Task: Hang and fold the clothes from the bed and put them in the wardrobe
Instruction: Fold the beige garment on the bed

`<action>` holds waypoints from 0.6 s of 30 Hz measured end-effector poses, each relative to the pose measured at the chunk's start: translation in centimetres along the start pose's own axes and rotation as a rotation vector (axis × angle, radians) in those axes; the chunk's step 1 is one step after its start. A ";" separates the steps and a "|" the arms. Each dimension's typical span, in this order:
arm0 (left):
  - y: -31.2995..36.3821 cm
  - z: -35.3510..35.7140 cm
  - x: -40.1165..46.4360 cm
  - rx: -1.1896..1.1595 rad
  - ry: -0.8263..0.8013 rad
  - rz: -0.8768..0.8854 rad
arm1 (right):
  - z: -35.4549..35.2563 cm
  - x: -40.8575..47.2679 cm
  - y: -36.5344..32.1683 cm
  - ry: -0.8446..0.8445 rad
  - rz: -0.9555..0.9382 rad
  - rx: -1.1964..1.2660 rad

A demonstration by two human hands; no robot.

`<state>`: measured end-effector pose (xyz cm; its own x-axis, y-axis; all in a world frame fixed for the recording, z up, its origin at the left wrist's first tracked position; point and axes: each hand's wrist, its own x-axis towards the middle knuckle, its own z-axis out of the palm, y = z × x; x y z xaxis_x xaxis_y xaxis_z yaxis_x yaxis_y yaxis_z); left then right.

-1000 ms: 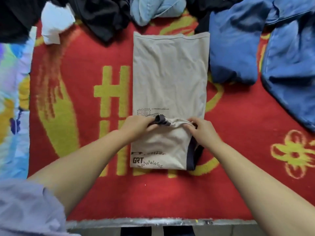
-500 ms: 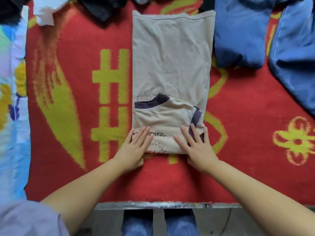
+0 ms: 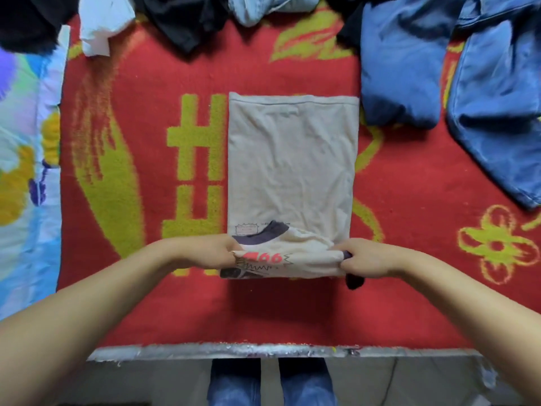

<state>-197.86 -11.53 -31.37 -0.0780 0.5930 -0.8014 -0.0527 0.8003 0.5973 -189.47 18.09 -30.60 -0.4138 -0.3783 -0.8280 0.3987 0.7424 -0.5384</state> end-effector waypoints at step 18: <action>-0.8 -0.7 9.8 -0.420 1.274 0.041 | -1.6 7.7 1.5 1.265 0.106 0.424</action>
<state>-199.29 -6.43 -39.70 -0.9410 -0.0634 -0.3325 -0.3092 0.5605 0.7683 -193.37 17.13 -37.57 -0.7418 0.6096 -0.2797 0.6017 0.4208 -0.6789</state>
